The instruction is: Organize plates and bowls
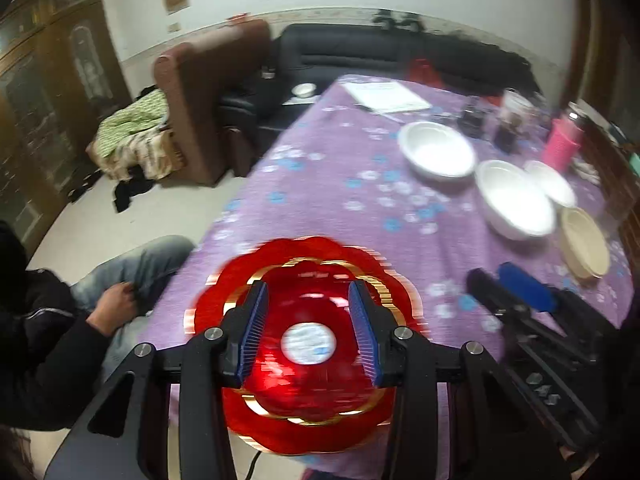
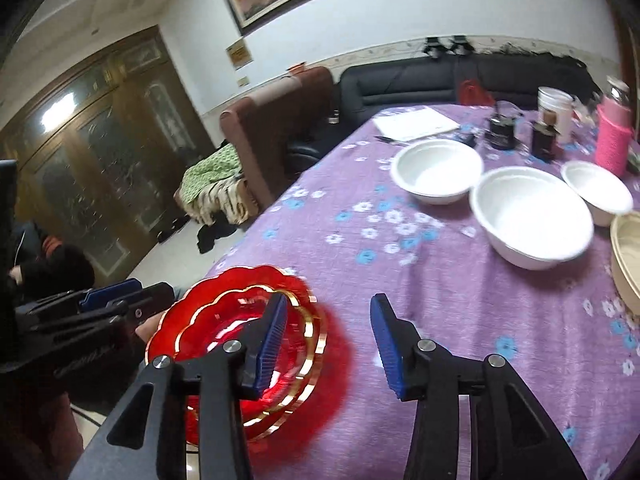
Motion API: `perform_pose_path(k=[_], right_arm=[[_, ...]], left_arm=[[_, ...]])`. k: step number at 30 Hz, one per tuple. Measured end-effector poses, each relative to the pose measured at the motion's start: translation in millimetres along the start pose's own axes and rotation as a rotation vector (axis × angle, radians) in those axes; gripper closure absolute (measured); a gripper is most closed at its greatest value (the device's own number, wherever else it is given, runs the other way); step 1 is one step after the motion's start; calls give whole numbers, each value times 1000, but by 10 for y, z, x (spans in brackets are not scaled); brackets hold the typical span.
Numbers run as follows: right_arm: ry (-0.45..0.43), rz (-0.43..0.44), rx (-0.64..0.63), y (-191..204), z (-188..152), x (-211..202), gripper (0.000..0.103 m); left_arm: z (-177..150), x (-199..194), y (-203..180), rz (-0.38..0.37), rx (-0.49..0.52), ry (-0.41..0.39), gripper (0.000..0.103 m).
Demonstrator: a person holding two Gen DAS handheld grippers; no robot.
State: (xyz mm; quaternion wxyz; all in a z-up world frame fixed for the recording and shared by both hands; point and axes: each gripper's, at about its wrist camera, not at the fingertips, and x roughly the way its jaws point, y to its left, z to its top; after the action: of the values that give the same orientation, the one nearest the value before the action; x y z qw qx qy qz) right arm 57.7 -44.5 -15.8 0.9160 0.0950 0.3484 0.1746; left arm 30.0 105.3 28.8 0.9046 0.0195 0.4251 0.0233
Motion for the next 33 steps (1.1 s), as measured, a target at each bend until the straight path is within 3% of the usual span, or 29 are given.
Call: perform_pose_path(k=[5,12,16,20,23,26,30,33], right_arm=[[-8,-34,56,-408,-18,-107,58],[-58,-89,231,-1498,-42,-476,55],[-66,-47,382,-2128,25,-632,54],[-89,-14,453,-2500,129,-736,54],[-113,1,474,-2684,295,-783,54],[-141,14,478,-2791,472,-802,51],[-130,121,496,-2821,729,-674,46],[-45,216,448,-2685,1074,-322,46]], left_arm=[[87,66,-417,-60,32,23,63],[355,212,-922,-127,-35,20,63],[559,367,-1215,-138,-98,10,49],[749,499,-1341,-146,-158,16,49],[923,553,-1321,-140,-237,18,49],[1099,597,-1397,-143,-210,33,49],[1382,769,-1238,-137,-262,120,49],[1626,962,-1136,-34,-212,180,49]])
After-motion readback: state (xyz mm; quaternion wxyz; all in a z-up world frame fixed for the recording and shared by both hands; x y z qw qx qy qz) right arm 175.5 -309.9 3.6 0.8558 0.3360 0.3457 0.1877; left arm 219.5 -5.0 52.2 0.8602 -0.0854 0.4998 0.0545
